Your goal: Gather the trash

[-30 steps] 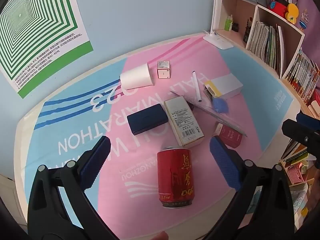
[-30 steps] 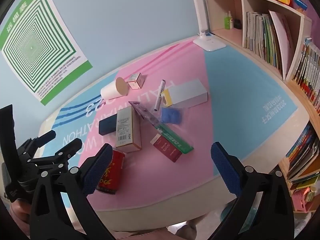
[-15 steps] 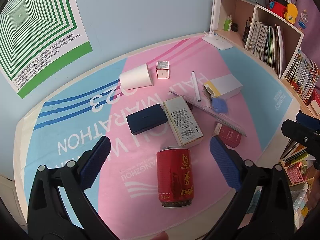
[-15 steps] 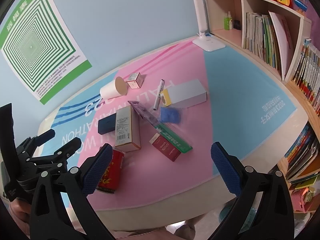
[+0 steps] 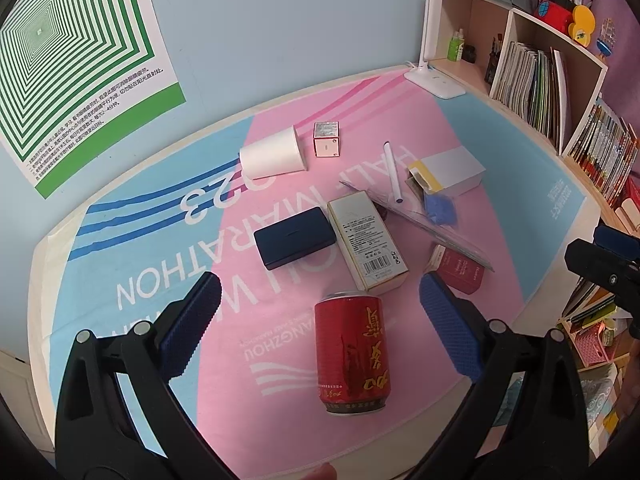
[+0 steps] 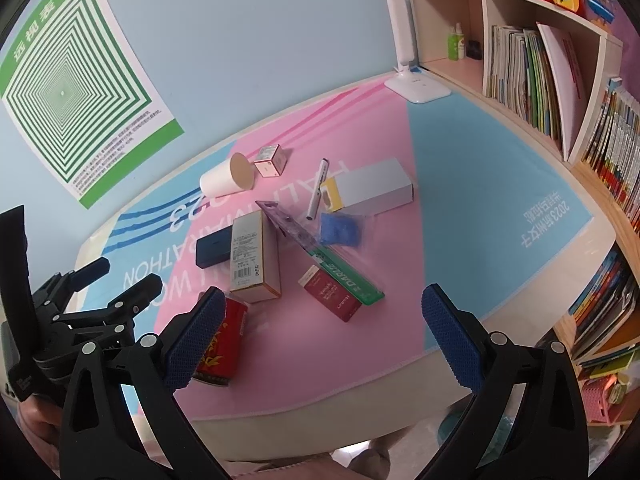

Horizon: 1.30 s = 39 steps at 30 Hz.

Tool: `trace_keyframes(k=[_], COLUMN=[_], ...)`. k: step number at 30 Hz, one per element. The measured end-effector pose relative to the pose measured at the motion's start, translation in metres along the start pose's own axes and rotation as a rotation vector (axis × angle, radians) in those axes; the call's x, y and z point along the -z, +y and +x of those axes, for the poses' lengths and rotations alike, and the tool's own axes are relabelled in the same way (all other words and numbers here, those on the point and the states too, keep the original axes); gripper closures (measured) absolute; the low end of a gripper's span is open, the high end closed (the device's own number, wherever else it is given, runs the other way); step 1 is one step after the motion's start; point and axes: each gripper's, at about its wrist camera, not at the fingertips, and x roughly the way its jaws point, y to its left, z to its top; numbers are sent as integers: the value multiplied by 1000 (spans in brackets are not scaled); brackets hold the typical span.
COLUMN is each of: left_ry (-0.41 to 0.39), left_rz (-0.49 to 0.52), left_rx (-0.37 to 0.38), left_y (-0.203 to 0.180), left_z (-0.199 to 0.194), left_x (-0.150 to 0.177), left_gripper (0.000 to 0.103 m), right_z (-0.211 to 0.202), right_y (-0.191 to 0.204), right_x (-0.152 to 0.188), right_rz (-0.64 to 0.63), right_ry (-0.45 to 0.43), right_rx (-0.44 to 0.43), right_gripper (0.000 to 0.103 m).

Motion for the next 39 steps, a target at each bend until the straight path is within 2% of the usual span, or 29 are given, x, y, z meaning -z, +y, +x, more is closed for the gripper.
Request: trace_keyframes(k=[39], left_ry=[-4], left_rz=[6], left_rx=[-5], left_y=[-1], left_z=[0], left_x=[-2], left_gripper=[6], right_z=[5], right_y=[2], right_x=[0], right_rz=[-12], right_ry=[17], right_rx=[0], right_gripper=[6])
